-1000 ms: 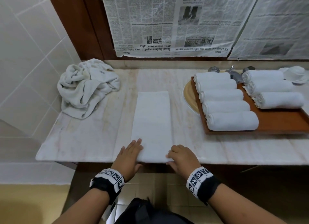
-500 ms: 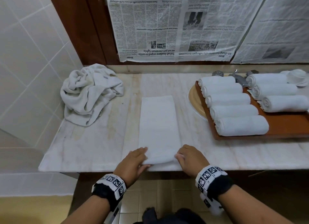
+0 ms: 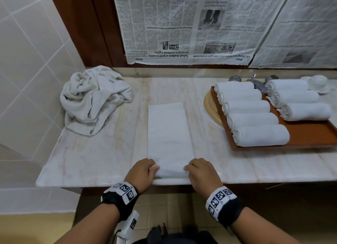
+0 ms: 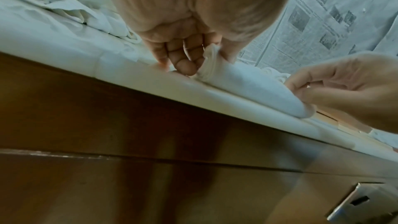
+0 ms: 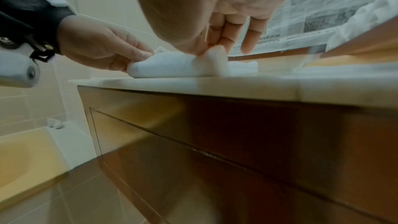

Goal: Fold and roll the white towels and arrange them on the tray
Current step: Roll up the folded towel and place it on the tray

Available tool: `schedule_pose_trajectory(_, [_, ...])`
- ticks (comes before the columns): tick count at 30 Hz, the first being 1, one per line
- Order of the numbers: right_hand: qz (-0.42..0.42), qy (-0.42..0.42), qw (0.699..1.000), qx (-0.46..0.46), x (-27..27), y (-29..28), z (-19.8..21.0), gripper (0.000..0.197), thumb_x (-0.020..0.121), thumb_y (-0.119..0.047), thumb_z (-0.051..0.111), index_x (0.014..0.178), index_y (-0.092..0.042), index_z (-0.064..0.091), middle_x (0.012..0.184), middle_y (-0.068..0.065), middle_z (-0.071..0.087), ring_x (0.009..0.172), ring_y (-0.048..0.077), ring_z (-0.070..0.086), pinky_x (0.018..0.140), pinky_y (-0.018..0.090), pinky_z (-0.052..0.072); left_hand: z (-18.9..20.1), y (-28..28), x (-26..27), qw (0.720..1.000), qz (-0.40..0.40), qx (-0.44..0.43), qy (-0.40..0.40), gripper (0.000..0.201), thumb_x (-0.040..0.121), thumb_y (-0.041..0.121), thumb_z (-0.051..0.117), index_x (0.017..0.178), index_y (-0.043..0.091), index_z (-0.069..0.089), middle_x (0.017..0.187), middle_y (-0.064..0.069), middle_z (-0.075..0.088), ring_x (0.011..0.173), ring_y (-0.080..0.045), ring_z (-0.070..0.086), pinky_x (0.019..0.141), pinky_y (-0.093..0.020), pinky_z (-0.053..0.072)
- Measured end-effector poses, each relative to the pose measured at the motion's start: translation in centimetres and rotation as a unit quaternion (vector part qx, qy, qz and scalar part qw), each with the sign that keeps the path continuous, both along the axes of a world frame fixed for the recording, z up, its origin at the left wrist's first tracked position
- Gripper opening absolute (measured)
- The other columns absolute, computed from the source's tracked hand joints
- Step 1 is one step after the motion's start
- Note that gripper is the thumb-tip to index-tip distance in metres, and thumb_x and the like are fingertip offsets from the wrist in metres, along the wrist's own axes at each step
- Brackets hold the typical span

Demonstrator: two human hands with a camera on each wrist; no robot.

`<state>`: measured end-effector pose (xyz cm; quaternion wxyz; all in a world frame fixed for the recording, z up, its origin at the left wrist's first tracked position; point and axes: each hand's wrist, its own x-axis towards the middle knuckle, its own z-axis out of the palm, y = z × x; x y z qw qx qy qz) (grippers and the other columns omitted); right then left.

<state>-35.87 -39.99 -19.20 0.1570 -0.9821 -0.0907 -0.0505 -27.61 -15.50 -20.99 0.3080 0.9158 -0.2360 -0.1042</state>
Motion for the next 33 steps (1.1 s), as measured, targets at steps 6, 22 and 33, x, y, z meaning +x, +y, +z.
schedule_pose_trajectory(6, [0.029,0.030,0.999,0.014,-0.6,-1.0,-0.6,0.032,0.086,-0.044,0.060,0.107,-0.023,0.070,0.101,-0.007,0.064,0.092,0.015,0.060,0.078,0.029,0.050,0.1,0.4,-0.4,1.000,0.015,-0.020,-0.007,0.005,0.095,0.022,0.050,0.091,0.025,0.050,0.080,0.009,0.053,0.073,-0.009,0.050,0.067,-0.033,0.046])
schedule_pose_trajectory(22, [-0.087,0.115,0.989,-0.044,3.5,1.3,1.2,0.025,0.104,-0.035,0.036,0.116,-0.026,0.056,0.116,-0.002,0.051,0.104,0.019,0.048,0.089,0.033,0.040,-0.1,0.5,0.0,0.993,-0.062,0.047,-0.090,0.051,0.092,0.062,0.036,0.108,0.022,0.064,0.101,0.005,0.062,0.084,-0.018,0.061,0.072,-0.031,0.049])
schedule_pose_trajectory(33, [-0.004,0.041,0.999,0.008,1.5,-0.3,-0.3,0.039,0.073,-0.035,0.083,0.105,-0.029,0.061,0.122,-0.002,0.060,0.114,0.021,0.057,0.090,0.038,0.049,1.2,0.0,2.7,0.995,0.019,-0.013,0.095,0.020,0.098,0.043,0.051,0.084,0.032,0.059,0.084,0.013,0.063,0.080,-0.006,0.057,0.068,-0.010,0.035])
